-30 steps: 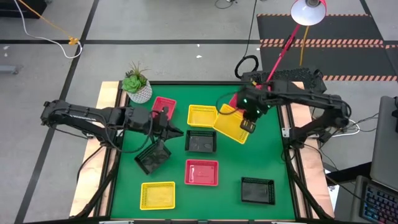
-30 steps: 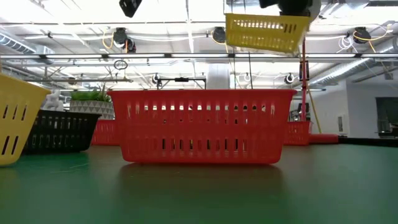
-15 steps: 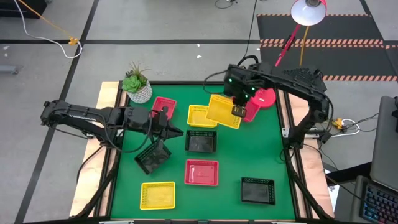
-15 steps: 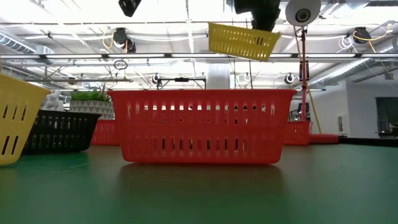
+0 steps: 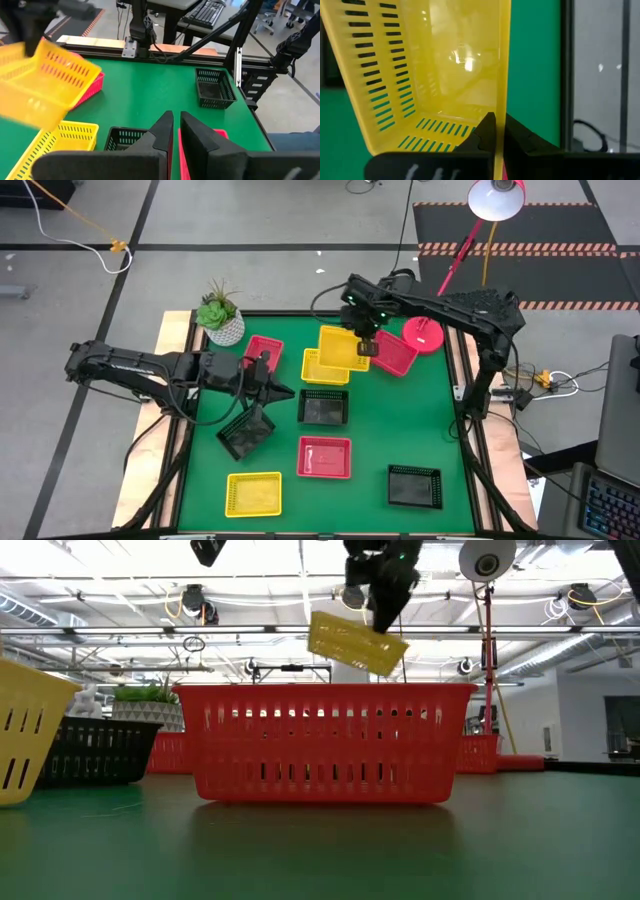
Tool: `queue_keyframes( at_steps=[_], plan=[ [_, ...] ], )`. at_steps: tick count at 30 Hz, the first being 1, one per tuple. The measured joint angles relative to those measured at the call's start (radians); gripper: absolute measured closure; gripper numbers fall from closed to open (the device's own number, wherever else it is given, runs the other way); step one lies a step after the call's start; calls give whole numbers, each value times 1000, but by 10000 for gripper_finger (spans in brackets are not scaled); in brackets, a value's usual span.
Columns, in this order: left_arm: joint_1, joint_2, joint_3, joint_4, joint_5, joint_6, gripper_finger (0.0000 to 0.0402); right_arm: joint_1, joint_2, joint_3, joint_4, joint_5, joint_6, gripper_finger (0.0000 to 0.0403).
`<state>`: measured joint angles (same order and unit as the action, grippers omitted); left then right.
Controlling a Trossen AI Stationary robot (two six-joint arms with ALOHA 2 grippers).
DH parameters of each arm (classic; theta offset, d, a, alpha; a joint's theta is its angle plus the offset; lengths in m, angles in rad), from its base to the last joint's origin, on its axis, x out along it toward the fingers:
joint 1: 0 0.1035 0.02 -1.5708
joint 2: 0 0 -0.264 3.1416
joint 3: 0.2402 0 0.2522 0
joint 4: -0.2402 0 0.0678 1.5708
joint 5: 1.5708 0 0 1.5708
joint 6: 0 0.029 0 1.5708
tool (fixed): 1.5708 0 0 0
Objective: Stack baskets by color
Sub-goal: Stack the middle right yellow basket on the top yellow basket
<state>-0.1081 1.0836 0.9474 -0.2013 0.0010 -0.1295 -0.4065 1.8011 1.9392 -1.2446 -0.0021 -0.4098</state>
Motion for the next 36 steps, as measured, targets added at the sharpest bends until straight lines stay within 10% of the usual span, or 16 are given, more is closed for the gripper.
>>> queue_keyframes(
  at_steps=[36],
  plan=[
    [0,0,0,-4,2,-7,366,-11,176,-129,232,-107,-22,396]
  ],
)
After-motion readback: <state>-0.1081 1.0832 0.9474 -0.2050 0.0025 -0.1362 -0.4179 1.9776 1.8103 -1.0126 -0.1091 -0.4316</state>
